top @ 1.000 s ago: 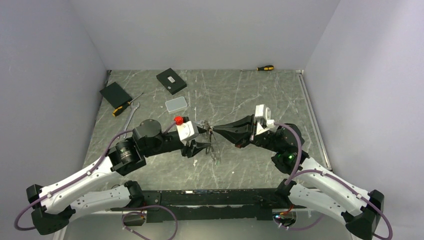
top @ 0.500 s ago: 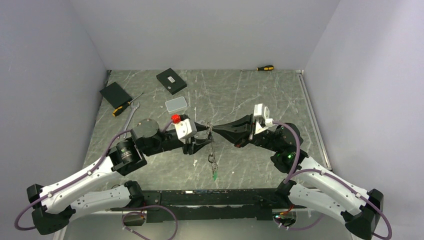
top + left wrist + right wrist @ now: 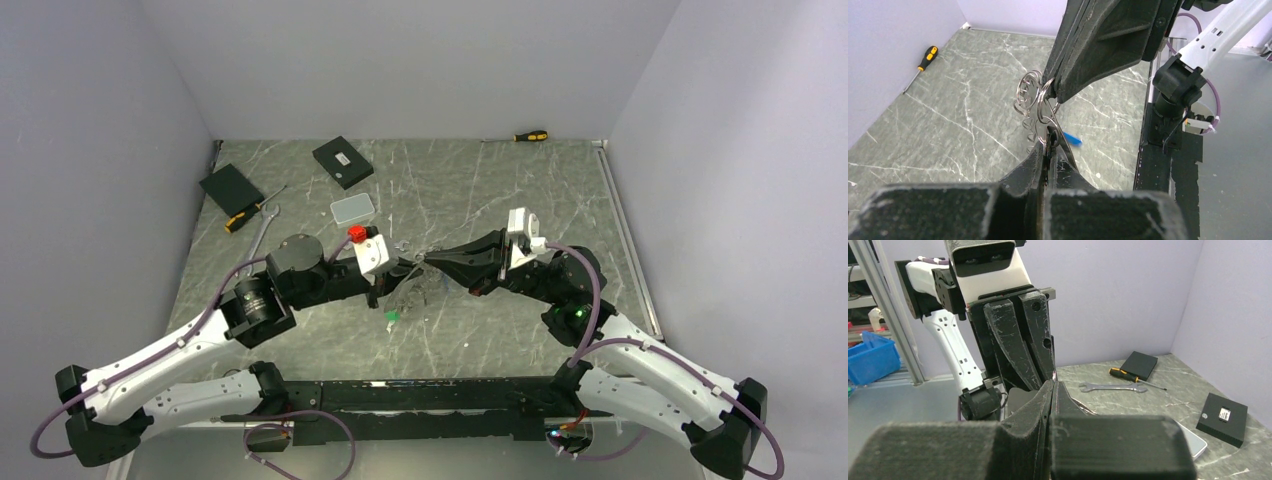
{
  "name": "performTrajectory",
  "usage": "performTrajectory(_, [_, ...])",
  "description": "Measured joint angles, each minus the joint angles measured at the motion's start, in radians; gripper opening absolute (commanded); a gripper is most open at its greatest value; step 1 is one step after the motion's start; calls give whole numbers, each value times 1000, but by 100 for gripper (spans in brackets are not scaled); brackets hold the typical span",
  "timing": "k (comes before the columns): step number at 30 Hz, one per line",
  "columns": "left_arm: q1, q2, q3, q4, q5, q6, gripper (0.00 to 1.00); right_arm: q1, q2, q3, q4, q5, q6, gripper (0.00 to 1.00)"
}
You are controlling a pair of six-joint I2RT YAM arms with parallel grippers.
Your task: Put the keys on the keyring
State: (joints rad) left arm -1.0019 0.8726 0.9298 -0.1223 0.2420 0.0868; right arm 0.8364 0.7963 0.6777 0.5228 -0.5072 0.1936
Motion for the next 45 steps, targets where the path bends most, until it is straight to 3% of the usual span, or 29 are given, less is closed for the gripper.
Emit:
performTrajectory(19, [-1, 37, 215, -360, -13, 70, 0, 0, 3, 0, -62, -8, -10, 0])
performTrajectory(45, [-13, 127, 303, -576, -114, 132, 0, 0, 73, 23, -209, -77, -82, 0])
